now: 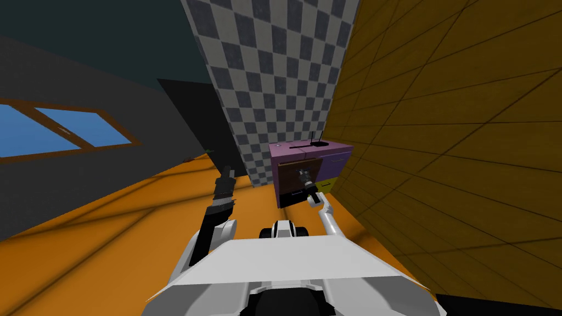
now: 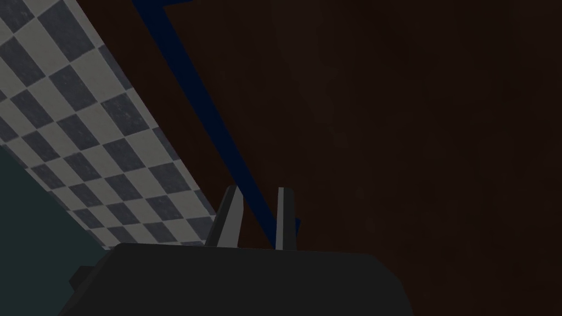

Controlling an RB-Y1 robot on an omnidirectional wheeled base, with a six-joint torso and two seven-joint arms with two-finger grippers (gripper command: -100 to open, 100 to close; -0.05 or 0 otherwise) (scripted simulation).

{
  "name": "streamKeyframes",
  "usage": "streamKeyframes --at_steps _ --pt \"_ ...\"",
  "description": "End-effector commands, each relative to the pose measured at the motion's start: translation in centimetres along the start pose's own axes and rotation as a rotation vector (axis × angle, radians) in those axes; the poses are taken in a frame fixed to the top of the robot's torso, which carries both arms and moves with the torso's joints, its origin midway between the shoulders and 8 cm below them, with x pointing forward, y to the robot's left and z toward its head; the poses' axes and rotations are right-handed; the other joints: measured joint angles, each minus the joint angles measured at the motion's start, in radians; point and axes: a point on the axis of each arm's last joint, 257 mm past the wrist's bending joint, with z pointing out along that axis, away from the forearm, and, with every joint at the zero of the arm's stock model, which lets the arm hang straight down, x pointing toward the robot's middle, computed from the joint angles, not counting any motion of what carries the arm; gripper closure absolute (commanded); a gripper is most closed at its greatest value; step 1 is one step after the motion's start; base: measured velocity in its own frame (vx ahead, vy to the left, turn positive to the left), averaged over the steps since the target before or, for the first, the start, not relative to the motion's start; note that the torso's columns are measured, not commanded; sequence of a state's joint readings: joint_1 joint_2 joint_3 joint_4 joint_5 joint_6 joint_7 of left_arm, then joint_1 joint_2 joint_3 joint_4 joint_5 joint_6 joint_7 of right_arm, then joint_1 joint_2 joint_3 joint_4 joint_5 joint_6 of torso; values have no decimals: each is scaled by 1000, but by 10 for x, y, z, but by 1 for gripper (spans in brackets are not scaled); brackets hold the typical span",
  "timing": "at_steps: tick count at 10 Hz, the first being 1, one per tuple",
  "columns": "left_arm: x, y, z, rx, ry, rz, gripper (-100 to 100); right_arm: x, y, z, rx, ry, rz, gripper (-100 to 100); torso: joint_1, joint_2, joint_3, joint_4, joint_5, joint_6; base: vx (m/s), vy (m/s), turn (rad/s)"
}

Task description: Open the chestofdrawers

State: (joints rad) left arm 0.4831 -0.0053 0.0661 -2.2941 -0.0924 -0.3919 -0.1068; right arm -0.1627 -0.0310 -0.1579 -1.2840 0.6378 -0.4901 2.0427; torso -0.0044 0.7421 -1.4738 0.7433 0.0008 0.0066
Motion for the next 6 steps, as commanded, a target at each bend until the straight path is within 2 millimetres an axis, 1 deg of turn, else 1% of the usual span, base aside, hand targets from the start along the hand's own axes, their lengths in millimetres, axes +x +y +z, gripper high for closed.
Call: streamKeyframes --at_steps 1,2,3,4,5,6 --pt "0 0 0 0 0 0 0 -2 0 4 -12 -19 -5 100 0 1 1 0 0 -1 -19 13 -30" --pt "0 0 0 0 0 0 0 -3 0 12 -8 -34 23 100 0 -1 0 -1 -1 -4 -44 25 -118" --pt "0 0 0 0 0 0 0 -5 3 12 -22 -40 21 100 1 -1 0 -1 0 -2 -40 32 -124" --pt "0 0 0 0 0 0 0 -6 7 11 -35 -45 7 100 1 -1 0 -1 0 -2 -14 14 -42" --pt "0 0 0 0 0 0 0 -8 7 18 -34 -60 37 100 1 -2 -1 -2 -1 -4 -40 30 -150" --pt "0 0 0 0 0 0 0 -10 11 18 -52 -66 39 100 2 -1 -1 -2 0 -2 -44 33 -113"
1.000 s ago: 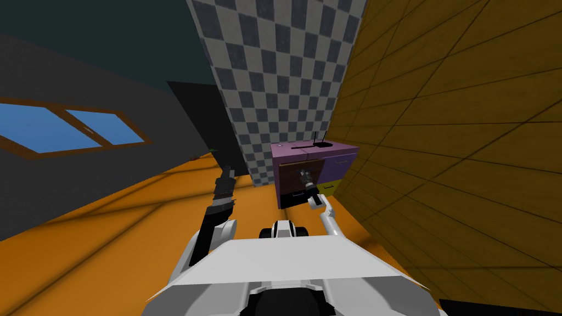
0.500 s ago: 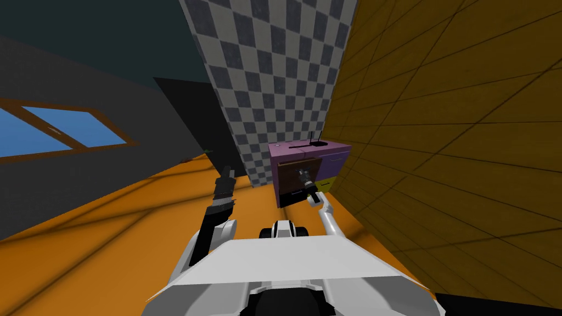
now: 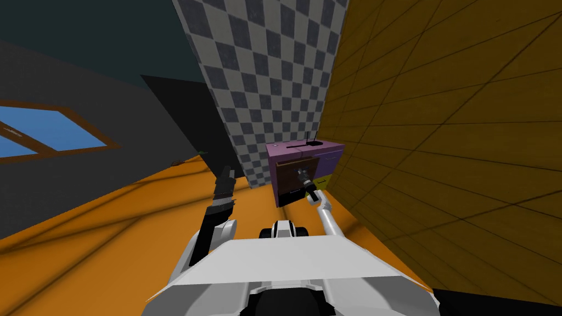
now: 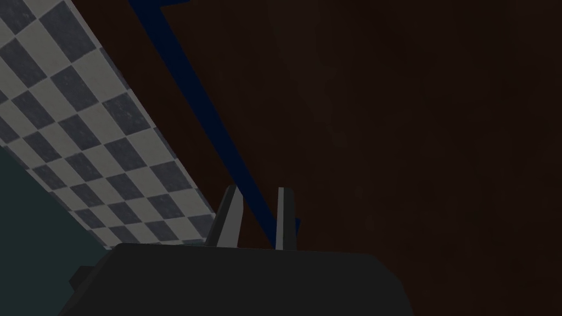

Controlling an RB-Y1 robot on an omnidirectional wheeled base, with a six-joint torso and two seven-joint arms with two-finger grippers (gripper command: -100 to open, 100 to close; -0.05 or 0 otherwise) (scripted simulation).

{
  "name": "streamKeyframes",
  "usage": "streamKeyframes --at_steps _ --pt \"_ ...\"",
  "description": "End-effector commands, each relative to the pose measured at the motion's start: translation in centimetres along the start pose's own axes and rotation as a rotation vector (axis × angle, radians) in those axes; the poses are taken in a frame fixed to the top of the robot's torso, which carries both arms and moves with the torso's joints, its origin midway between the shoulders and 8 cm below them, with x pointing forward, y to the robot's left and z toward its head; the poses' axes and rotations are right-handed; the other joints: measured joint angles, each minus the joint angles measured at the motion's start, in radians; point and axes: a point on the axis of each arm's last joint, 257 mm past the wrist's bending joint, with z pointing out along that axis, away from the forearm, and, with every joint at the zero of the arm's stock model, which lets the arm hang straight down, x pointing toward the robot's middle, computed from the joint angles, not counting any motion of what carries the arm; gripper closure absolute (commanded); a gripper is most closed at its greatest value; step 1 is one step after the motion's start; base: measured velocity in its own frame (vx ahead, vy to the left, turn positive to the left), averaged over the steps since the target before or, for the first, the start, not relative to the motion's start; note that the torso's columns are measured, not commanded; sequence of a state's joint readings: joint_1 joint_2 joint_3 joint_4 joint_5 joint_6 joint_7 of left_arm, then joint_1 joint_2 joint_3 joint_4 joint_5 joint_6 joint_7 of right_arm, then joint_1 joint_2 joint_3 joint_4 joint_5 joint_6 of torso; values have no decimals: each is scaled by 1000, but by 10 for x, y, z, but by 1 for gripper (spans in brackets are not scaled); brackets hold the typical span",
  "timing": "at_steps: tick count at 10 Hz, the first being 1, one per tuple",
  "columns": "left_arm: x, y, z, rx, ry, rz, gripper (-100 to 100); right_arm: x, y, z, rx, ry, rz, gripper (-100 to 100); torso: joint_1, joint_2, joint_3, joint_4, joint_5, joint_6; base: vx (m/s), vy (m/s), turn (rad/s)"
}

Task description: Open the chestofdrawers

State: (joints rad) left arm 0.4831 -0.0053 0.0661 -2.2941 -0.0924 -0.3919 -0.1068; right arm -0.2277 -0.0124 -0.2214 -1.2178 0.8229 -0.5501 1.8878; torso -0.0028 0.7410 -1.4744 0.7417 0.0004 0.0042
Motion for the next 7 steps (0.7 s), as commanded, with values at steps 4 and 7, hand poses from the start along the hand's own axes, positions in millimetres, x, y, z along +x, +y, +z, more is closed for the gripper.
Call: streamKeyframes --at_steps 4,7 --pt "0 0 0 0 0 0 0 -6 14 11 -58 -43 21 100 0 -2 -1 -3 -1 -3 -32 18 -80" --pt "0 0 0 0 0 0 0 -12 25 17 -97 -66 45 100 3 -3 -2 -5 -1 -5 -37 24 -97"
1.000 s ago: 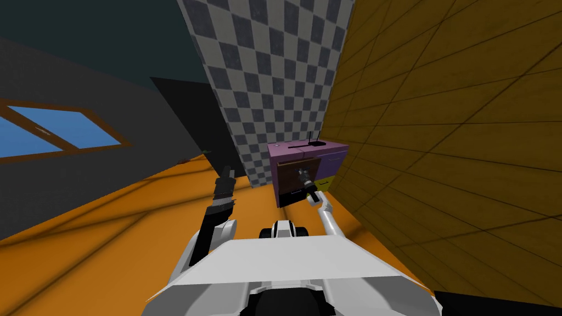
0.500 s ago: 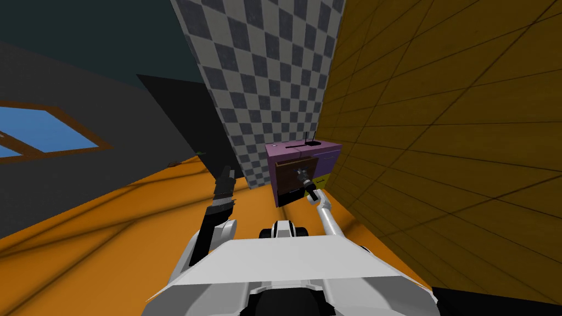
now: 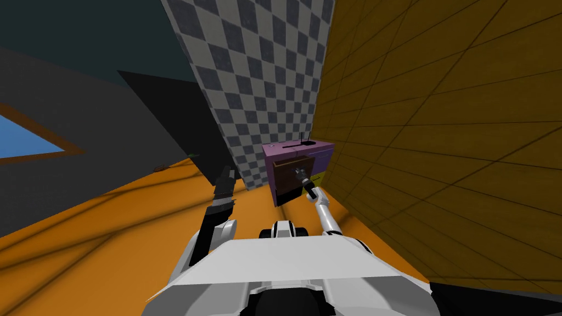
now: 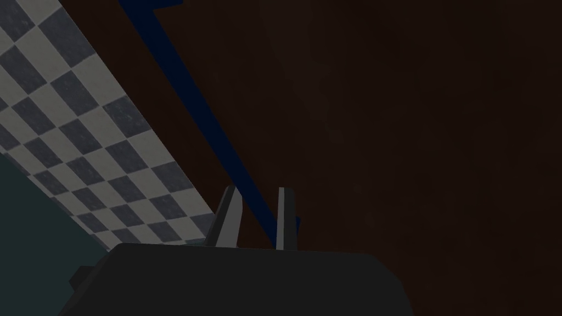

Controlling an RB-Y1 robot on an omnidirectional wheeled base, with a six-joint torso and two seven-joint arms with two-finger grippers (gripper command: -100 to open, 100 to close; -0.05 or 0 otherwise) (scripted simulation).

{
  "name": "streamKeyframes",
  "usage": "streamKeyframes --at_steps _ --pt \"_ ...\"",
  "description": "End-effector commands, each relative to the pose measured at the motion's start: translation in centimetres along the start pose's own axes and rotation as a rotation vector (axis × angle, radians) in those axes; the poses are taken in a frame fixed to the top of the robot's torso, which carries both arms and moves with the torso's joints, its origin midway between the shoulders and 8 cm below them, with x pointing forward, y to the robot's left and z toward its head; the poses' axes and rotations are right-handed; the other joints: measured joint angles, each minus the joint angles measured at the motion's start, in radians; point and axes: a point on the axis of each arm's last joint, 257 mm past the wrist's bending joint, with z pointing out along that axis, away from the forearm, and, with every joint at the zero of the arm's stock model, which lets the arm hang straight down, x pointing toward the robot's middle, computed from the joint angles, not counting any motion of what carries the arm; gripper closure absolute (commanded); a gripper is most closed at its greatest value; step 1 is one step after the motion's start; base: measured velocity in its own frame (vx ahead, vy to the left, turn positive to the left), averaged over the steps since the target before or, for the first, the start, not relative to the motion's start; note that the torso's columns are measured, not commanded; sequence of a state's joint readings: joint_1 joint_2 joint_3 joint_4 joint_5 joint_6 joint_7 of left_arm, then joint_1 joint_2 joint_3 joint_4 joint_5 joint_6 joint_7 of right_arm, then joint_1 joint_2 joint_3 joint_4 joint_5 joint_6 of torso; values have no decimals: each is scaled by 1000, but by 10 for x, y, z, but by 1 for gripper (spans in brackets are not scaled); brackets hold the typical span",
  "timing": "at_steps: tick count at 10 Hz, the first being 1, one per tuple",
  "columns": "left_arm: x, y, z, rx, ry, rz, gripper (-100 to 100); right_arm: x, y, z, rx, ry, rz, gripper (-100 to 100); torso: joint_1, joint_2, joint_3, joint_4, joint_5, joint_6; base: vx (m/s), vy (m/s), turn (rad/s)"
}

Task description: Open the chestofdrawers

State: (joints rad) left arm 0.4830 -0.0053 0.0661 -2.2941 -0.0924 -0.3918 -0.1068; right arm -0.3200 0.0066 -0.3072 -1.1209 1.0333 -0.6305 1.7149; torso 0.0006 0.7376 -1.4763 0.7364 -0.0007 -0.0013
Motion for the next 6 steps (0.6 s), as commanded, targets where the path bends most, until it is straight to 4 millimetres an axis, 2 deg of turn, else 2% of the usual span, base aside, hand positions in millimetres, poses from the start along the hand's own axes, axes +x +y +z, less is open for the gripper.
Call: streamKeyframes --at_steps 1,2,6 --pt "0 0 0 0 0 0 0 1 3 1 -13 -3 0 100 0 -2 -1 -2 0 -2 -8 -2 -9" --pt "0 0 0 0 0 0 0 1 5 1 -20 -7 2 100 0 -3 -2 -1 0 -1 -83 -36 -18" --pt "0 0 0 0 0 0 0 -1 9 0 -35 -16 5 100 0 -1 -1 -2 0 -2 -164 -53 -16"
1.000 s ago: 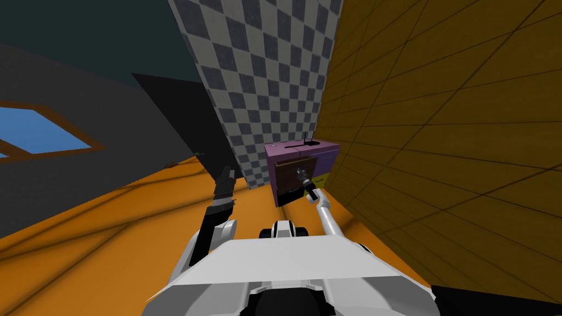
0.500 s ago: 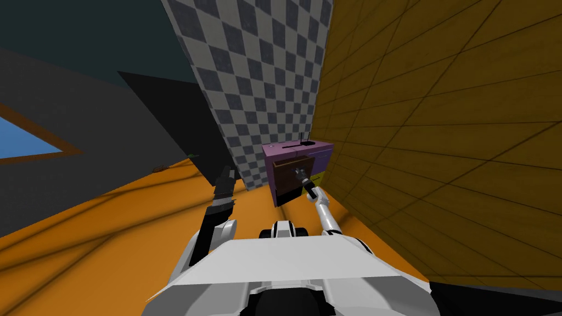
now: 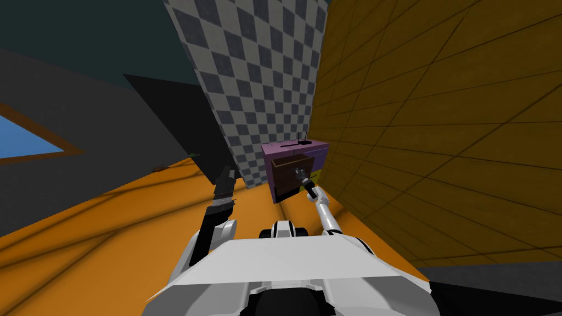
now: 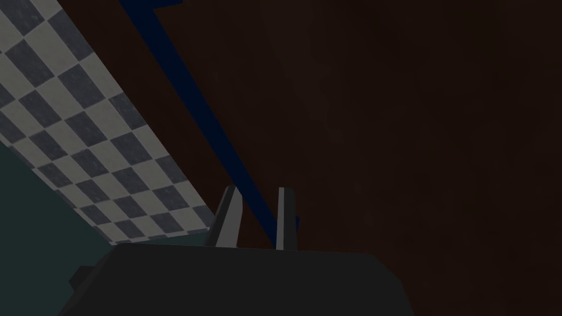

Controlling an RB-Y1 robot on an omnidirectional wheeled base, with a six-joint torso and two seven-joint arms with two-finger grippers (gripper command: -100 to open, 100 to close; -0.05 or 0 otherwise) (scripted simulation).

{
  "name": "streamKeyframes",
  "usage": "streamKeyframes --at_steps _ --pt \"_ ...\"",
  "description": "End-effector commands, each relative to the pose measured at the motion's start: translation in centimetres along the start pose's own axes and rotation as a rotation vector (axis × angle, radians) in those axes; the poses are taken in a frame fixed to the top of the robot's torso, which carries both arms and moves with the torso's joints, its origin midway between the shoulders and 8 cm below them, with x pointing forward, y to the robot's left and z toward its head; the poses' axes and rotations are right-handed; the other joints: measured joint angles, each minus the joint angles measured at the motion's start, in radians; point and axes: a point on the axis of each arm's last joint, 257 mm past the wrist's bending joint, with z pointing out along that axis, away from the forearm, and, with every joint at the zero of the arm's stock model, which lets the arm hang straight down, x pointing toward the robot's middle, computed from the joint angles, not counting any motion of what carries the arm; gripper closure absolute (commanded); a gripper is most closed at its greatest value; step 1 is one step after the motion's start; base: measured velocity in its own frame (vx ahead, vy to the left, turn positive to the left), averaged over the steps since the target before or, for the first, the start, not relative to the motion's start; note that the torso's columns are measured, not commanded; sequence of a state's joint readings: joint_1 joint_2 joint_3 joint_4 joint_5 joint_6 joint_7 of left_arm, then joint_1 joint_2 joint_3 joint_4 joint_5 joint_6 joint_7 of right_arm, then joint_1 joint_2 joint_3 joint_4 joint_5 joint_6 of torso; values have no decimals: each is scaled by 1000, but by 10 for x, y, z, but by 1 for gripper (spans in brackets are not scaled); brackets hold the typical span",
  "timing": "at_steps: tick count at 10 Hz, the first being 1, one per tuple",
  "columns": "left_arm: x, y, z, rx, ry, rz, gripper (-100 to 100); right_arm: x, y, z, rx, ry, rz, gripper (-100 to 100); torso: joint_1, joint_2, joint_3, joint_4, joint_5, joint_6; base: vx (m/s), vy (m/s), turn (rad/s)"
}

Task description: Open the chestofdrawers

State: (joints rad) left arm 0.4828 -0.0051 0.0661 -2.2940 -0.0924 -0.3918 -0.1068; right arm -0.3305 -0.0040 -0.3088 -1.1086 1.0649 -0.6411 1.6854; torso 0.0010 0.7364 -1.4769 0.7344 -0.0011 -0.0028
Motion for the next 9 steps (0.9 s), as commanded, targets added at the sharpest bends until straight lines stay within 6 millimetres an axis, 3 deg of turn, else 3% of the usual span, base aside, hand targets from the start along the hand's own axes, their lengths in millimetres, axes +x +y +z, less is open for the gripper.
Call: streamKeyframes --at_steps 1,2,9 --pt "0 0 0 0 0 0 0 1 1 0 -4 -2 1 100 1 -1 -1 -1 0 0 -90 -28 -11" --pt "0 0 0 0 0 0 0 2 -7 9 -7 1 2 -100 3 -5 -3 1 1 1 -53 -19 12" --pt "0 0 0 0 0 0 0 0 -41 45 -1 11 2 -100 -1 3 1 4 1 3 -54 -7 16"
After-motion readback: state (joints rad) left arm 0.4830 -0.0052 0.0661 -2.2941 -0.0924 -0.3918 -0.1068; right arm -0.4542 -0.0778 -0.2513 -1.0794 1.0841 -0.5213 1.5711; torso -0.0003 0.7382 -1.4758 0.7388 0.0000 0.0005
